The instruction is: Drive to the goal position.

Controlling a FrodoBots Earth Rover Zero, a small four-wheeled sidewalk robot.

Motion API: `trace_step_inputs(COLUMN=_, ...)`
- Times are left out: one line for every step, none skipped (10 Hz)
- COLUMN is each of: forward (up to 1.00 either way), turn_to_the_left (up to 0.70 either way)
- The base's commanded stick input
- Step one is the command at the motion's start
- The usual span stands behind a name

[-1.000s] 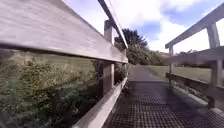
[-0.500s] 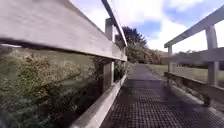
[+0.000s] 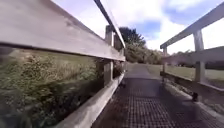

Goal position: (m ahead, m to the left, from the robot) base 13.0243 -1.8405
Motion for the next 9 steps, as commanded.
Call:
trace_step_inputs(forward=0.0, turn_to_the_left=0.0)
trace_step_inputs(forward=0.0, turn_to_the_left=-0.21)
trace_step_inputs(forward=0.0, turn_to_the_left=-0.77)
trace_step_inputs(forward=0.0, turn_to_the_left=-0.85)
trace_step_inputs(forward=0.0, turn_to_the_left=-0.85)
trace_step_inputs(forward=0.0, turn_to_the_left=-0.85)
trace_step_inputs(forward=0.0, turn_to_the_left=-0.85)
trace_step_inputs(forward=0.0, turn_to_the_left=-0.85)
trace_step_inputs(forward=0.0, turn_to_the_left=-0.85)
